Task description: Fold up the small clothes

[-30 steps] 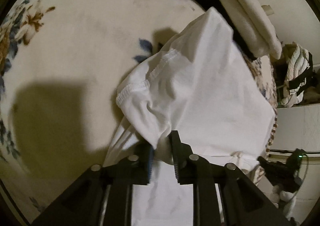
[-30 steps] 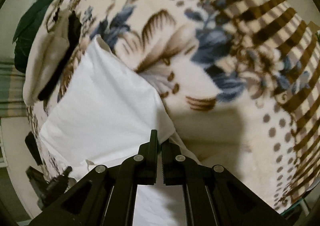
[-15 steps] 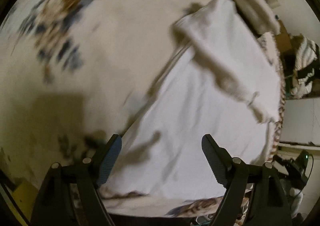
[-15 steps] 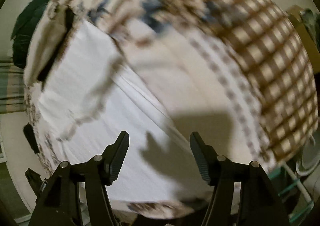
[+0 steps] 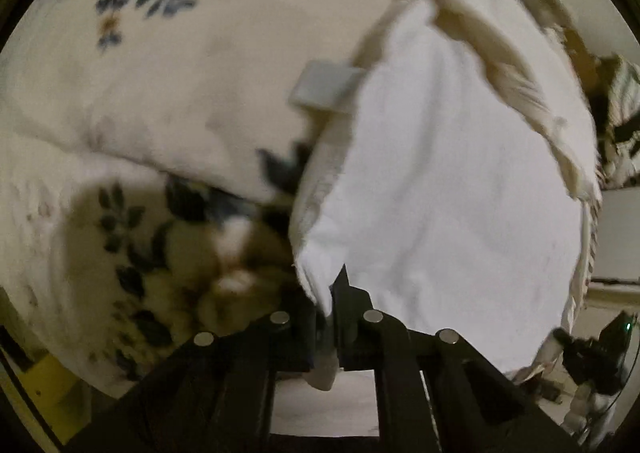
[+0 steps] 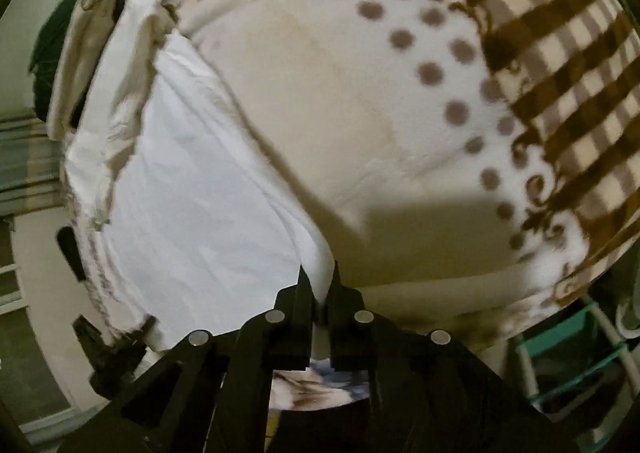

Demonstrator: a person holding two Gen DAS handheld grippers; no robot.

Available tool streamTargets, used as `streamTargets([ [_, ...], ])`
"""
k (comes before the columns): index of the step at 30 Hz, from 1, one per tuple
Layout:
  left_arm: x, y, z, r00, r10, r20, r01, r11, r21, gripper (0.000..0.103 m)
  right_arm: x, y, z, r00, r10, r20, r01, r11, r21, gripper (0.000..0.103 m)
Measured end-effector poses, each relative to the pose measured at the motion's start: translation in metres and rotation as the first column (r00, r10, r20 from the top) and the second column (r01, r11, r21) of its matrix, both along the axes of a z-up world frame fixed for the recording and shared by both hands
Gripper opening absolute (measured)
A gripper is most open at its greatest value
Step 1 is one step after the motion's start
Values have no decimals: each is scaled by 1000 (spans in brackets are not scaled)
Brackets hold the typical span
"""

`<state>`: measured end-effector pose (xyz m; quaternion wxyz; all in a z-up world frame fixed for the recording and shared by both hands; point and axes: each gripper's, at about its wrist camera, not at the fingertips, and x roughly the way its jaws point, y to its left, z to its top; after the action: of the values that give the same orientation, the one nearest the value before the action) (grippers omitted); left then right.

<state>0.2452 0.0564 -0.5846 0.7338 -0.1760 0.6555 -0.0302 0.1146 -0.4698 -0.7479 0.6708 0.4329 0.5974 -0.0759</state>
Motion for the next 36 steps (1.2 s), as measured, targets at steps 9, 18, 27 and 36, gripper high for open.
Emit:
streamTargets([
  [9, 3, 43, 75, 974, 222, 45, -208, 954, -218, 4, -2, -20, 74, 987, -90, 131, 63, 979, 195, 4],
  [18, 123, 31, 126, 948, 275, 160, -220, 930, -296, 4, 103, -61, 146, 962, -84, 261, 49, 989, 141, 4],
  [27, 263, 16, 86, 963, 239, 126, -196, 939, -284, 4, 256, -95, 127, 963, -147, 225, 132, 988, 79, 4],
  [36, 319, 37, 56, 953, 301, 16, -272, 882, -385, 33, 309, -125, 82, 936, -281, 212, 243, 951, 191, 63],
])
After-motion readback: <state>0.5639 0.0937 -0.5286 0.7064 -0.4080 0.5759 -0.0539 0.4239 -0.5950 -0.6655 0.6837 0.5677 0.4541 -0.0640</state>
